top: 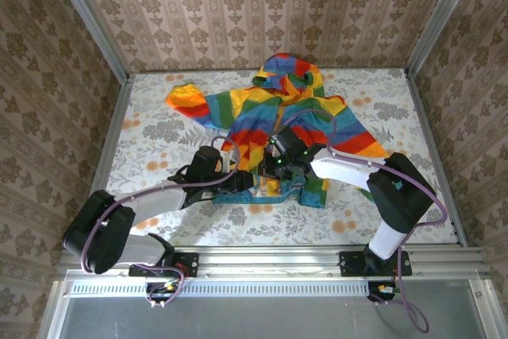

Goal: Zip up the jacket

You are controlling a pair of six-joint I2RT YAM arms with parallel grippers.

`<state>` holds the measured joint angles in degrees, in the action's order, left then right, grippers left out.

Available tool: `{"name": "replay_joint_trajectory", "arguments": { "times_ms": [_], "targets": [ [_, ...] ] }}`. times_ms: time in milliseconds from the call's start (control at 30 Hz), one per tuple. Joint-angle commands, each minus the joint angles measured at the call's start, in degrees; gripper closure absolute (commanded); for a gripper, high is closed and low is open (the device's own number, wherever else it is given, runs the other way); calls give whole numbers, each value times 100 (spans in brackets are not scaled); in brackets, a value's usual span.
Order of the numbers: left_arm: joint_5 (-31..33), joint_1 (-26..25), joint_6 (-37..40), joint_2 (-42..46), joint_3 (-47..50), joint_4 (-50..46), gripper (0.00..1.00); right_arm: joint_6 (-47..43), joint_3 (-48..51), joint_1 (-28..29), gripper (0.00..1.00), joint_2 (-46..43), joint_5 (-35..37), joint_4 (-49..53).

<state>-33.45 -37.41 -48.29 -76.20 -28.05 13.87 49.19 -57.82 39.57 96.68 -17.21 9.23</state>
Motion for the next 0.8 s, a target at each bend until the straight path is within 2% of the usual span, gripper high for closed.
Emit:
{"name": "replay_joint_trajectory", "arguments": {
  "times_ms": [0,367,633,767],
  "targets": [
    [-168,-20,-97,-85,-64,271,69,-90,-135,-29,100,-115,-96,43],
    [-2,-73,-110,-275,10,343,63,-19,-137,-57,100,-123,-249,-38],
    [-61,-142,-257,-583,66,830,64,319,-9,-114,100,-128,-474,-365],
    [-59,-139,-313,-650,108,987,61,428,55,-162,100,-125,-592,-487]
  ]
}}
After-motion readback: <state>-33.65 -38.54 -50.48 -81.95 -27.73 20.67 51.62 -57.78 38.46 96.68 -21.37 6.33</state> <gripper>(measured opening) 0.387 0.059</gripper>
